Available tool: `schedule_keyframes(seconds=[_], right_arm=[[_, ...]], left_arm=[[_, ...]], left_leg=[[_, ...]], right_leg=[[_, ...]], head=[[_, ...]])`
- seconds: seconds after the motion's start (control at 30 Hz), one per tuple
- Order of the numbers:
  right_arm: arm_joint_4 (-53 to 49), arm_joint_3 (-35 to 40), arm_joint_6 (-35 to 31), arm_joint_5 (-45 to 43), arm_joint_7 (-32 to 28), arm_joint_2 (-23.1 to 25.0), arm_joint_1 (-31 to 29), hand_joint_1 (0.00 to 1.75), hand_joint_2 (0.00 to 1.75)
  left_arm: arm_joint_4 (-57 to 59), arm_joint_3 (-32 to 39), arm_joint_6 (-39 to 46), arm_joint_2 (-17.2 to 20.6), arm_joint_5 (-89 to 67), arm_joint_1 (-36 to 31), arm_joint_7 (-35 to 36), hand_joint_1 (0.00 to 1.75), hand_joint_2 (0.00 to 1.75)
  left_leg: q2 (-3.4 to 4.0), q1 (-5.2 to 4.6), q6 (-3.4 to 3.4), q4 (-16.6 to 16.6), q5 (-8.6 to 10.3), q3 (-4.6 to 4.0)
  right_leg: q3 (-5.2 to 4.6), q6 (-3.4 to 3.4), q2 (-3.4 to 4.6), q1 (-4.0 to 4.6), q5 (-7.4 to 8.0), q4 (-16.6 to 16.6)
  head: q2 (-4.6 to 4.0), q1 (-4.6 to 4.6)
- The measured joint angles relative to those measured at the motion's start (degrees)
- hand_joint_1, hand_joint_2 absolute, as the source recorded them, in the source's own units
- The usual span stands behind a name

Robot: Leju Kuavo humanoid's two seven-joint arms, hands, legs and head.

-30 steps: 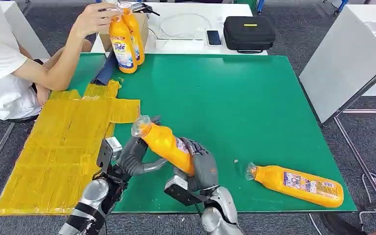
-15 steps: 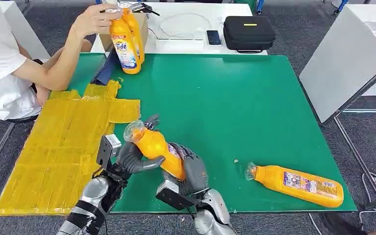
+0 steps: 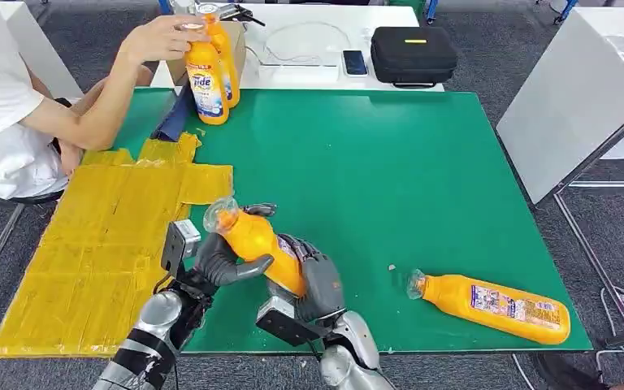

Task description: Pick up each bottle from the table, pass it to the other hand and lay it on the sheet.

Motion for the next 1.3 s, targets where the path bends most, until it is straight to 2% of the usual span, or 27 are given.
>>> schedule_keyframes(seconds=[0.53,0.6,0.63,0.67,0.87,0.9,0.93,1.03,1.07,1.13,1.23,1.3], right_arm=[[-1.7,0.5,-0.2,-0.7,-0.8,-0.2,0.3,1.75,1.75],[-1.9,0.5,-0.2,-0.8,-0.8,-0.2,0.3,1.40,1.75],[-1.9,0.5,-0.2,-0.8,-0.8,-0.2,0.3,0.28,1.75],[-2.0,0.5,-0.3,-0.8,-0.8,-0.2,0.3,0.00,1.75],[-4.4,1.2,-1.7,-0.3,-2.8,-0.5,1.3,0.00,1.75],[-5.3,1.2,-1.7,-0.7,-2.9,-0.6,1.7,0.00,1.75],[-7.5,1.2,-0.6,-2.7,-3.3,-0.9,2.5,0.00,1.75],[-15.5,0.8,4.5,-8.7,-4.6,-1.9,5.9,0.00,1.75],[-18.4,0.7,5.6,-9.4,-5.0,-2.3,6.7,0.00,1.75],[-23.0,0.6,6.7,-10.4,-5.3,-2.8,8.0,0.00,1.75],[-30.1,0.1,6.9,-11.8,-5.6,-3.5,9.3,0.00,1.75],[-32.5,-0.2,6.9,-13.2,-6.5,-3.6,9.4,0.00,1.75]], left_arm=[[-1.1,-0.4,2.1,0.0,-2.6,-1.0,-0.8,1.75,1.75],[-1.3,-0.5,2.1,0.0,-2.6,-1.0,-0.8,1.75,1.75],[-1.3,-0.5,2.3,0.0,-2.6,-1.0,-0.8,1.75,1.75],[-1.3,-0.5,2.3,0.0,-2.6,-0.9,-0.8,1.75,1.75],[-1.6,-1.1,5.9,0.3,-8.0,-1.7,-0.8,1.75,1.75],[-2.0,-1.2,8.0,0.5,-10.3,-1.7,-0.7,1.75,1.75],[-3.0,-1.6,14.8,0.9,-18.1,-1.9,0.6,1.75,1.75],[-4.6,-2.5,32.2,2.8,-46.8,-4.0,13.1,1.75,1.75],[-4.5,-2.6,35.2,3.5,-60.2,-5.0,19.2,1.75,1.75],[-2.2,-2.4,36.2,4.8,-75.9,-7.1,24.6,1.75,1.75],[5.7,-1.2,38.1,6.3,-81.2,-11.9,28.0,1.75,1.75],[9.5,-0.9,41.8,7.3,-84.5,-13.9,34.3,1.75,1.75]], left_leg=[[0.00,0.00,0.00,0.0,0.00,0.00],[0.00,0.00,0.00,0.0,0.00,0.00],[0.01,0.00,0.00,0.0,0.00,0.00],[0.01,0.00,0.00,0.0,0.00,0.00],[0.02,0.00,0.00,0.0,0.00,0.00],[0.01,0.01,0.00,0.0,0.00,0.00],[0.01,0.01,0.00,0.0,0.00,0.00],[-0.01,0.02,0.00,0.0,0.00,0.00],[0.03,0.01,-0.04,0.0,-0.03,0.01],[0.13,0.02,-0.07,0.0,-0.03,0.01],[0.06,0.11,-0.08,0.0,0.12,-0.07],[0.17,0.11,-0.10,0.0,0.12,-0.07]], right_leg=[[-0.01,0.00,0.00,0.00,0.00,0.0],[-0.02,0.00,0.00,0.00,0.00,0.0],[-0.01,0.00,0.00,0.00,0.00,0.0],[-0.01,0.00,0.00,0.00,0.00,0.0],[-0.01,0.00,0.00,0.00,0.01,0.0],[-0.03,-0.01,0.00,0.01,0.00,0.0],[-0.03,-0.01,-0.01,0.00,-0.01,0.0],[-0.03,-0.01,-0.01,0.01,-0.01,0.0],[-0.05,-0.02,0.00,0.01,-0.01,0.0],[-0.15,-0.14,0.02,0.04,0.09,0.0],[-0.11,-0.17,0.00,0.08,0.10,0.0],[-0.14,-0.20,0.04,0.09,0.17,0.0]], head=[[0.00,0.00],[0.00,0.00],[0.00,0.00],[0.00,0.00],[0.00,-0.04],[0.00,0.00],[0.00,0.02],[0.00,0.07],[0.00,0.02],[0.00,-0.04],[0.00,0.02],[0.00,0.02]])
